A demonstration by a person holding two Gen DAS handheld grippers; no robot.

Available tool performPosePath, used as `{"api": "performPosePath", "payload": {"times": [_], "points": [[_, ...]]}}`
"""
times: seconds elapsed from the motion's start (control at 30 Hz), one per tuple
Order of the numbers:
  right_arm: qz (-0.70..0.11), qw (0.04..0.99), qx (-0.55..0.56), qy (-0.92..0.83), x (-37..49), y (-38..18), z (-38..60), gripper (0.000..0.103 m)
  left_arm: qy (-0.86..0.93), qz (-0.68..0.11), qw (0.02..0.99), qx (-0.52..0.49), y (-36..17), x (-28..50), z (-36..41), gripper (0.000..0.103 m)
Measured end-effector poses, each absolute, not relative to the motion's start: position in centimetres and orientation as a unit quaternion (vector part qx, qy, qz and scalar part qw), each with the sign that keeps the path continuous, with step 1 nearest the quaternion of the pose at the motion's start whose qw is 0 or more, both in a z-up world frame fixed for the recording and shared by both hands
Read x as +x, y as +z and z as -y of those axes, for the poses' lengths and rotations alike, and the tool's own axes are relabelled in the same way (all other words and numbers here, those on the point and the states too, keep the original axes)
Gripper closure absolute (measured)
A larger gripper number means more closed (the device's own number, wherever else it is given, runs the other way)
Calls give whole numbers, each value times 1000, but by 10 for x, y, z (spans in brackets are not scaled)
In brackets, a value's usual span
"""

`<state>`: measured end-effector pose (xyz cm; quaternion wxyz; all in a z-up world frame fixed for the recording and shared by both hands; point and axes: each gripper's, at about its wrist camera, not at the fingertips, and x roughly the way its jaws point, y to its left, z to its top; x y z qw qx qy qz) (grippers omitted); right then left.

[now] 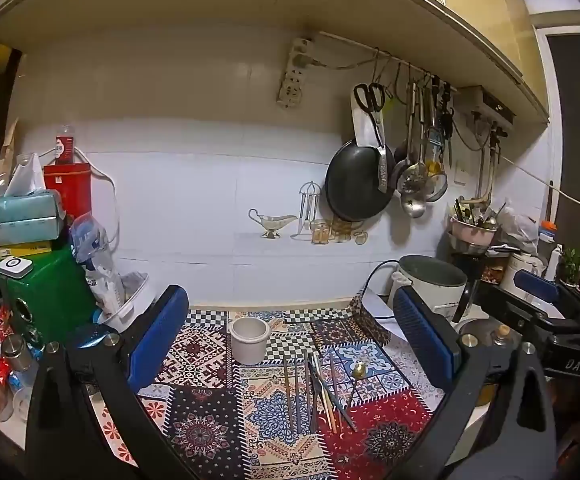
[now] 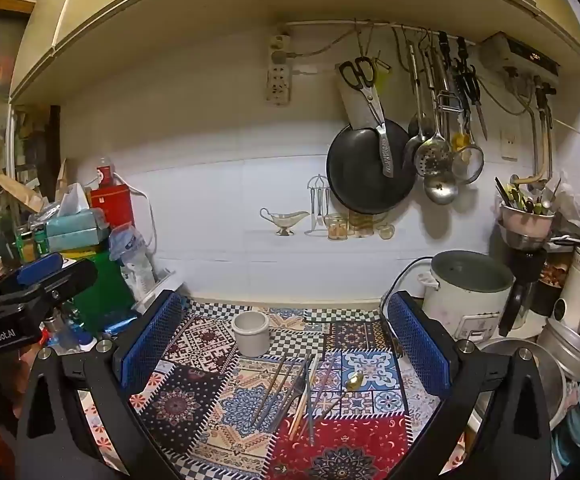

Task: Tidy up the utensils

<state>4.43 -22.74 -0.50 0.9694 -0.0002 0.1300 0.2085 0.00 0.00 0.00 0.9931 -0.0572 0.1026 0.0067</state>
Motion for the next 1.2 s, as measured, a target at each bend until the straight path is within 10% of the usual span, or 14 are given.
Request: {"api": "performPosePath", "payload": {"times": [1.2], "points": [[-149, 965, 7, 215, 49, -11, 213, 0, 9, -123, 991, -49, -8, 9, -1, 0]]}}
